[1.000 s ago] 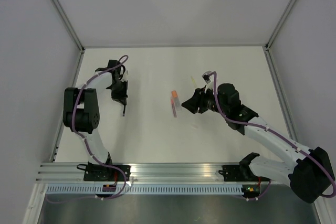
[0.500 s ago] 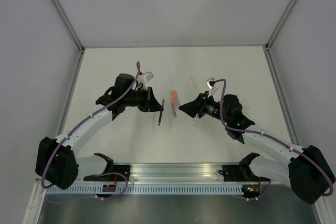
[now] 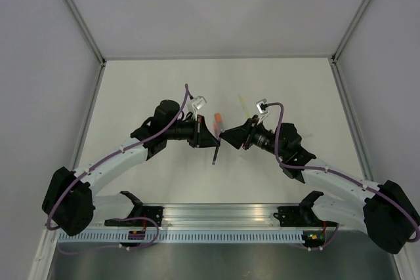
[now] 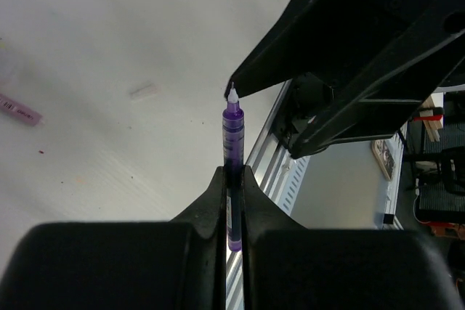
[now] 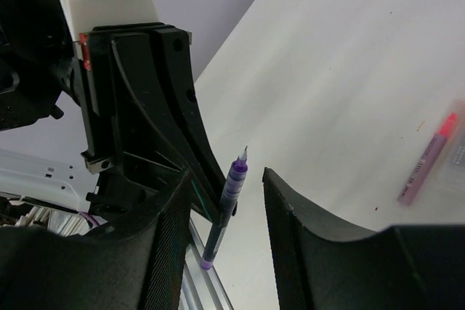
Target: Insert the pens into the pen caps
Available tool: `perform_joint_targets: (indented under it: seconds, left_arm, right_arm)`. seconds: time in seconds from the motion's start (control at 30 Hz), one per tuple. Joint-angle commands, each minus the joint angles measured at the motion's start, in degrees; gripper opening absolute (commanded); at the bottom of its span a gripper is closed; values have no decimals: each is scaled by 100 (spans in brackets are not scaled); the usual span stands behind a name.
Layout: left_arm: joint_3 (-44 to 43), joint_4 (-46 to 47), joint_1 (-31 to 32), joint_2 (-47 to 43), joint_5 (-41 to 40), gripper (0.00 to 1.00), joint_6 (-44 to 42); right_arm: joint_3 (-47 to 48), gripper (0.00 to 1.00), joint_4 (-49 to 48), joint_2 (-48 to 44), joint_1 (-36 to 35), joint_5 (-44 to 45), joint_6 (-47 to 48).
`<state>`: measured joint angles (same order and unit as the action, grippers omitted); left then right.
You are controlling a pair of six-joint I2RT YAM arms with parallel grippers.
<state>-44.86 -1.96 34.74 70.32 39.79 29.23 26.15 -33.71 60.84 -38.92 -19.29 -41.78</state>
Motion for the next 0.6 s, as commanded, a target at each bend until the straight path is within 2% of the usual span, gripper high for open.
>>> perform_joint_targets:
  seconds: [0.0, 0.2, 0.33, 0.43, 0.47, 0.57]
  left_arm:
    - [56, 591, 155, -107, 126, 2, 223]
    - [135, 767, 331, -177, 55, 2, 319]
    - [188, 916, 402, -194, 55, 2, 390]
    - [197, 969, 437, -221, 46, 2, 416]
    - [197, 978, 446, -247, 46, 2, 425]
    - [206, 1039, 472, -291, 73, 2, 452]
  right_arm:
    - [153, 49, -75, 16, -107, 302, 152]
    - [197, 46, 40, -2, -221, 479, 214]
    - [197, 37, 14, -19, -301, 487, 197]
    - [197, 26, -21, -19, -353, 470, 153]
    - [189, 17, -47, -28, -362, 461, 118]
    - [154, 1, -144, -37, -362, 382, 47]
